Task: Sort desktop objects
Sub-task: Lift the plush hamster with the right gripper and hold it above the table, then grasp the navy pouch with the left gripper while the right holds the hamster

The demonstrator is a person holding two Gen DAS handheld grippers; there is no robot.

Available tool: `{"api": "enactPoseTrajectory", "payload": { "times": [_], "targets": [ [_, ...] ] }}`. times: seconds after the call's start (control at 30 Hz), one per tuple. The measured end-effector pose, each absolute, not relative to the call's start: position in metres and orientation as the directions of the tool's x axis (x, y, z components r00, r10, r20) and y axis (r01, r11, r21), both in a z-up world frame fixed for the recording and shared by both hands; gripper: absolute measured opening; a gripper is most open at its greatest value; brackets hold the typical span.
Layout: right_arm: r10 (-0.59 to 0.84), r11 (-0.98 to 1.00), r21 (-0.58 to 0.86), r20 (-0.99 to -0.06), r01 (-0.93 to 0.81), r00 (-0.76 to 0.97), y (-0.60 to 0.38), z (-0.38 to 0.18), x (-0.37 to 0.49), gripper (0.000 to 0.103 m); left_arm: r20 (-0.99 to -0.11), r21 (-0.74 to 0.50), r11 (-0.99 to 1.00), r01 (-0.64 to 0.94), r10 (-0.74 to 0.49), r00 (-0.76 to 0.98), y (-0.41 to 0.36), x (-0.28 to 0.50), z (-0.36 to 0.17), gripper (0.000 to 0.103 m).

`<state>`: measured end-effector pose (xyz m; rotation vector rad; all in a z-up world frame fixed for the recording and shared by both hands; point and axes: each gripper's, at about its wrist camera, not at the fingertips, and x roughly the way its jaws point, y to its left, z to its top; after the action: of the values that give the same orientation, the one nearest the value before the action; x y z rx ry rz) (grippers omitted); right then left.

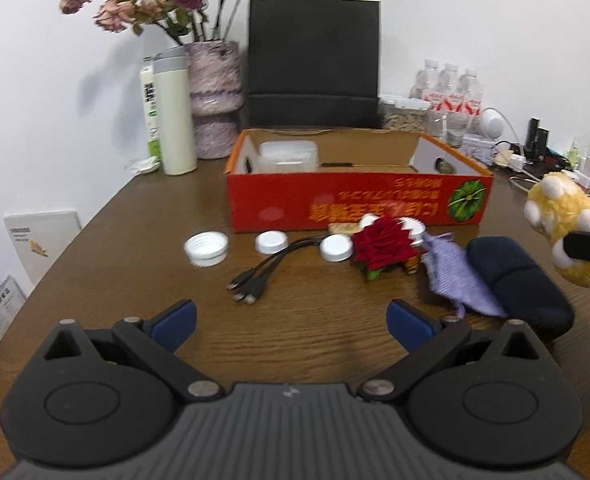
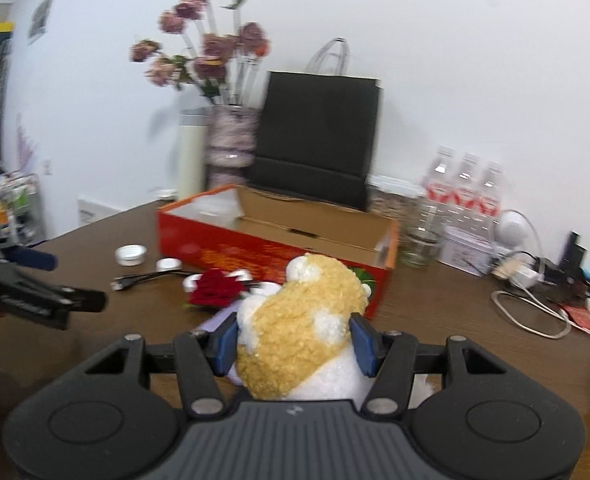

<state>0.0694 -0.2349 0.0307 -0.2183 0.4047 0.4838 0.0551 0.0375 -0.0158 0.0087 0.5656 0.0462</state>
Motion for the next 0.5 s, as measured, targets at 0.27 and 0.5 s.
{"api": "enactPoseTrajectory", "payload": {
  "times": [0.27,0.5],
  "targets": [
    [0.371,0.891,-0.078,-0.441,-0.446,0.817,-0.277,0.023,0.087,0.055,-0.568,-0.024,0.998,0.066,-0.068,0.82,-0.023,0.084,-0.001,0.103],
    [0.354,0.902,-0.07,-0.448,-0.427,0.821,-0.318,0.017,0.106,0.055,-0.633,-0.074,0.992,0.107,-0.13,0.763,-0.091,0.124,-0.009,0.103]
  ]
}}
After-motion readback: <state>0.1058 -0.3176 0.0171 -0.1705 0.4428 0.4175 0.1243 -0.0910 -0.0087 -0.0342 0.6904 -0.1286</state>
